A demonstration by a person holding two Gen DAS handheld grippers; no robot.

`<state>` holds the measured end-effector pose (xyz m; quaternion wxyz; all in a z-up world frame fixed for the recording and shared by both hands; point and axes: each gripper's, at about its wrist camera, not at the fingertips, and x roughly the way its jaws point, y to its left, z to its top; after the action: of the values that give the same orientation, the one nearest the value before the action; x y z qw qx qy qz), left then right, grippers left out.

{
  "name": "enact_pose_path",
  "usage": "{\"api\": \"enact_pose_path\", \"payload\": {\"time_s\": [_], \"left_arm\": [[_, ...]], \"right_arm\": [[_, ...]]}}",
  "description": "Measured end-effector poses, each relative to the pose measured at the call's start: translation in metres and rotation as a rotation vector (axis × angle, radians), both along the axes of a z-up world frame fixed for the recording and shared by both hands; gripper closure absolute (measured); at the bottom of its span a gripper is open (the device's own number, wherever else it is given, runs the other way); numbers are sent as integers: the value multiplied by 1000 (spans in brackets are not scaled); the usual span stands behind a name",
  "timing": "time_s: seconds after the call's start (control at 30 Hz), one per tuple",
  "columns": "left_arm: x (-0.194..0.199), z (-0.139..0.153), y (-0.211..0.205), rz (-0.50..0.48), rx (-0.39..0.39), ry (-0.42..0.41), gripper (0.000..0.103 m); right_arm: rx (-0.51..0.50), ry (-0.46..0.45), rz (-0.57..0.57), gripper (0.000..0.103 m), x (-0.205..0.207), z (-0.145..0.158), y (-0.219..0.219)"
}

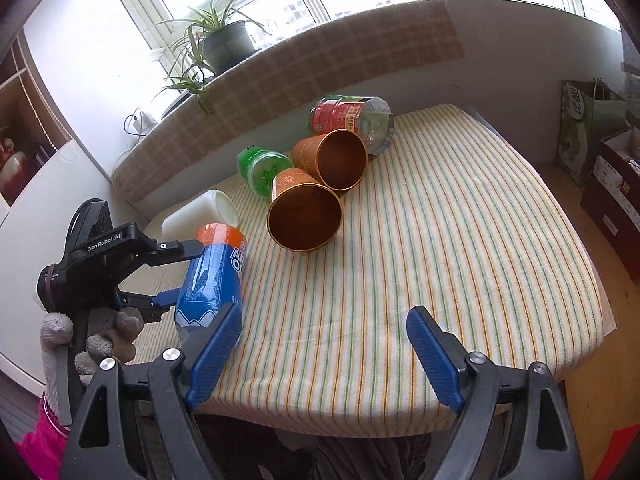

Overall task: Flip cup upright
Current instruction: 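Rotate the held can with the left tool until its open end faces up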

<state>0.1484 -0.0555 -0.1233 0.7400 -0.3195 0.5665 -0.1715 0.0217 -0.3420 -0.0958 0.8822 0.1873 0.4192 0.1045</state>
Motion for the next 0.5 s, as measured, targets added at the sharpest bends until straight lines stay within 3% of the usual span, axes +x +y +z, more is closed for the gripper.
{"api": "enact_pose_path", "payload": {"time_s": [0.23,0.3,0.5], "left_arm": [[6,-6,-8,-22,11,14,32],[7,-7,-11,-34,21,16,40],[5,-2,-21,-60,60,-23,41]], "right_arm": [[-1,8,-3,17,-3,-6,-2],[0,11,-6,17,-3,-7,-2],[-6,19,-5,17,-4,-10,-1]]}}
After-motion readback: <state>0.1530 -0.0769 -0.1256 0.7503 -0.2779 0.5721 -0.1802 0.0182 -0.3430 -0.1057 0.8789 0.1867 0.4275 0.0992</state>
